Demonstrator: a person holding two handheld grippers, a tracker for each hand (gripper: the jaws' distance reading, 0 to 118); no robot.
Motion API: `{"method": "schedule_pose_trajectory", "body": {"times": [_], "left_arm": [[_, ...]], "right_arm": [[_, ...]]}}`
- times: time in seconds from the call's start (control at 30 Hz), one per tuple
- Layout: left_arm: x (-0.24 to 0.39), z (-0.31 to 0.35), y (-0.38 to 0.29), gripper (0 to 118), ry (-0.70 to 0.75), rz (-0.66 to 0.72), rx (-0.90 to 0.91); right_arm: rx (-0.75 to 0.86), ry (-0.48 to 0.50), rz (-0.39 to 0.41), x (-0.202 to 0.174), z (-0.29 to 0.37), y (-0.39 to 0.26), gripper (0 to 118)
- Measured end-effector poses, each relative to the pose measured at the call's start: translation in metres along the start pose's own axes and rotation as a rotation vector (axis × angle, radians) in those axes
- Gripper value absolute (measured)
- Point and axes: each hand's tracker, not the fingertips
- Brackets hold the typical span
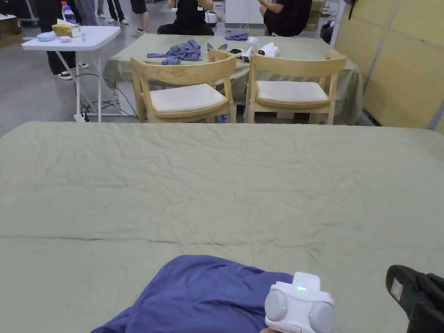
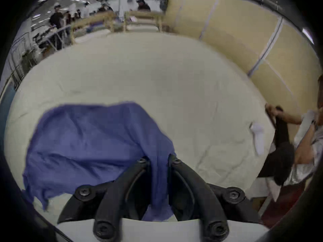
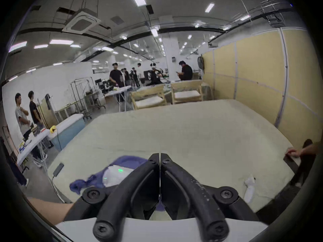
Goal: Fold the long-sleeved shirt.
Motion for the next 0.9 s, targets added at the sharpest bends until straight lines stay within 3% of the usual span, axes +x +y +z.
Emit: {"method": "schedule_pose_trajectory", "body": {"times": [0.1,0.13,0.2,0.23,0.37,0.5,0.53,0.57,0.6,0.63,0.67,0.77,0.83,0.87,0.9], "left_arm": [[0.000,-0.016,-0.006,22,0.002,0.048,-0.026],[-0.003,-0.012,-0.002,45,-0.005,0.056,0.000],[-0.011,0.007,0.004,103,-0.071,0.006,0.085],[-0.016,0.022,0.006,118,-0.080,-0.030,0.152],[-0.056,0.113,-0.004,113,0.003,-0.059,0.404],[-0.112,0.176,-0.048,115,0.068,0.084,0.413],[-0.128,0.185,-0.063,109,0.089,0.123,0.381],[-0.140,0.189,-0.079,95,0.111,0.166,0.350],[-0.154,0.191,-0.095,67,0.111,0.195,0.336],[-0.164,0.187,-0.106,14,0.116,0.208,0.305],[-0.174,0.179,-0.117,1,0.146,0.199,0.234],[-0.200,0.154,-0.124,2,0.144,0.163,0.117],[-0.216,0.151,-0.104,4,0.130,0.204,0.169],[-0.224,0.149,-0.085,20,0.129,0.211,0.218],[-0.231,0.145,-0.066,55,0.138,0.201,0.251]], "right_arm": [[-0.042,-0.010,0.001,0.012,-0.009,-0.015,4],[-0.051,-0.007,0.000,0.013,-0.010,-0.017,4],[-0.061,-0.001,-0.006,0.011,-0.013,-0.020,4],[-0.061,0.008,-0.011,0.009,-0.014,-0.021,4],[-0.051,0.035,-0.058,0.001,-0.016,-0.024,4],[-0.053,0.051,-0.090,-0.009,-0.025,-0.029,4],[-0.057,0.055,-0.099,-0.011,-0.030,-0.031,4],[-0.065,0.058,-0.110,-0.014,-0.034,-0.033,4],[-0.073,0.061,-0.121,-0.016,-0.039,-0.036,4],[-0.083,0.064,-0.129,-0.018,-0.043,-0.037,4],[-0.091,0.066,-0.135,-0.020,-0.048,-0.039,4],[-0.113,0.080,-0.152,-0.024,-0.061,-0.046,4],[-0.130,0.085,-0.157,-0.026,-0.070,-0.048,4],[-0.138,0.082,-0.157,-0.027,-0.073,-0.051,4],[-0.145,0.076,-0.155,-0.027,-0.076,-0.051,4]]}}
